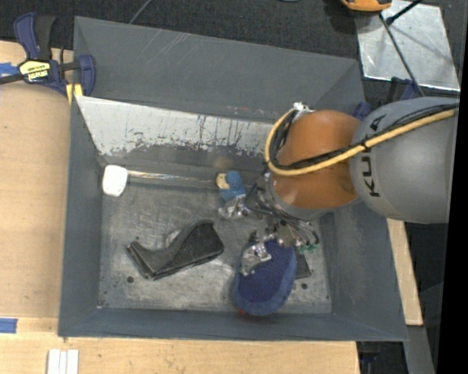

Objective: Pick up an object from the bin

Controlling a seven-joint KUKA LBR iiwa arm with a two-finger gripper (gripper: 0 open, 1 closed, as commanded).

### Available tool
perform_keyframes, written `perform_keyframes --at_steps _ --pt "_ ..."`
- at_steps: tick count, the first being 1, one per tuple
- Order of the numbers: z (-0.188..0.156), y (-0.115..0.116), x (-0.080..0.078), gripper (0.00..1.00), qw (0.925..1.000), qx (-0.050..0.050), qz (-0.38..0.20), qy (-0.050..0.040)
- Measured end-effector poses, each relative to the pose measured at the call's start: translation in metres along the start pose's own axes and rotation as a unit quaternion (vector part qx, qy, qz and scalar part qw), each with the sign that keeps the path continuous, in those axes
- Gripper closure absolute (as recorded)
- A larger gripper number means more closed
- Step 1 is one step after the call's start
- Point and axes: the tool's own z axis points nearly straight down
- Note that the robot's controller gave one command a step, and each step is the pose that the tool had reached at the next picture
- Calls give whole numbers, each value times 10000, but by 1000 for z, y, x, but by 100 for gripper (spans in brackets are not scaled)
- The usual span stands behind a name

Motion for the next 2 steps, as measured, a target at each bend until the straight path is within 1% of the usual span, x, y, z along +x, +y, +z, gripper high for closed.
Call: perform_keyframes --at_steps 1,2 --pt "-32 64 -30 0 9974 -6 717 13" --pt "-86 59 -82 0 9930 6 -1181 -16"
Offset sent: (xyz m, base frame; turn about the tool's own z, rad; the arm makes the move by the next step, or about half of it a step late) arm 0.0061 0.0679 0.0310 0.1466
